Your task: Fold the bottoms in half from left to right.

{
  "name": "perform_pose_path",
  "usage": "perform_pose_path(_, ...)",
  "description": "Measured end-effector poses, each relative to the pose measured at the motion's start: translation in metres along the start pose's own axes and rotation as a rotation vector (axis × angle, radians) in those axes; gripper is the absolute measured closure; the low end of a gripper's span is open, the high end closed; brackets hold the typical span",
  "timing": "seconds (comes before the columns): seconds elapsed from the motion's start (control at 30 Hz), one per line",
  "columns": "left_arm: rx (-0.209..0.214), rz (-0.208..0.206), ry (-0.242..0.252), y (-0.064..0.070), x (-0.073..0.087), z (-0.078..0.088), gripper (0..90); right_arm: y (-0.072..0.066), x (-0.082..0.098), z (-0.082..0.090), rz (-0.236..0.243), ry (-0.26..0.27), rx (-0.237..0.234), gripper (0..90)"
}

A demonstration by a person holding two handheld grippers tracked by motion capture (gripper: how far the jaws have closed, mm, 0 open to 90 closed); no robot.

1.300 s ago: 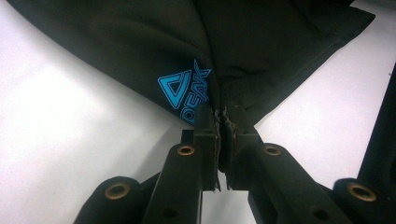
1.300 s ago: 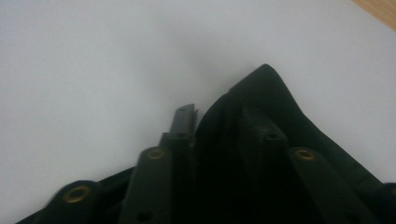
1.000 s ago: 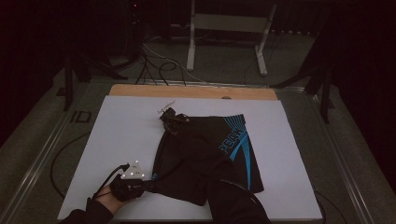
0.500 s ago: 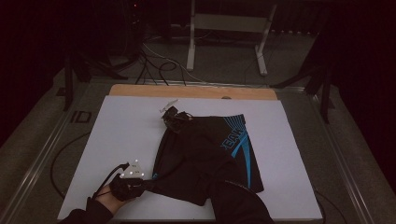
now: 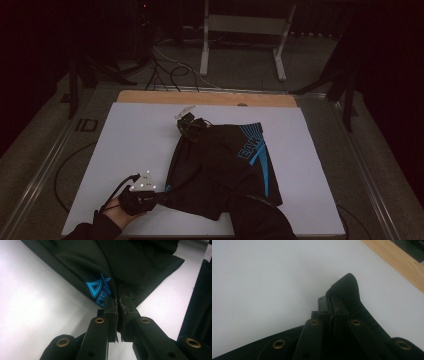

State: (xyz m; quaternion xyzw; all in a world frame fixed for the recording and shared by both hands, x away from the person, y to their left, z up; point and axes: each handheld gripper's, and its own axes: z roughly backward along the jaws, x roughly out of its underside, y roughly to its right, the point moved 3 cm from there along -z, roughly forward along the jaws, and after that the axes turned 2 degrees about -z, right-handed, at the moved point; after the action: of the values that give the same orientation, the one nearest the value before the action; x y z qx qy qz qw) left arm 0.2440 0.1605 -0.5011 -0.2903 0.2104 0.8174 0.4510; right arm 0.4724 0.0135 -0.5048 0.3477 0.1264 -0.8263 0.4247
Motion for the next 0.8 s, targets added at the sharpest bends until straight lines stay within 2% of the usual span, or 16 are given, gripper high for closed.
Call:
perform_pose_path(0.2,0.000,-0.006,-0.001,0.002,-0.003,0.000,85.6,0.004,0.001,0.009,-0.001,0.020,0.001,87.8)
perform_pose_path(0.23,0.001,-0.006,0.000,0.003,-0.004,0.000,85.6,0.004,0.000,0.010,-0.018,0.019,0.007,87.8)
perform_pose_path(0.4,0.005,-0.017,0.002,0.006,-0.008,0.000,85.6,0.007,0.001,0.017,0.002,0.026,0.005,87.8)
perform_pose_path(0.8,0.022,-0.051,0.006,0.014,-0.022,-0.002,85.6,0.013,0.006,0.033,-0.016,0.049,0.012,88.0)
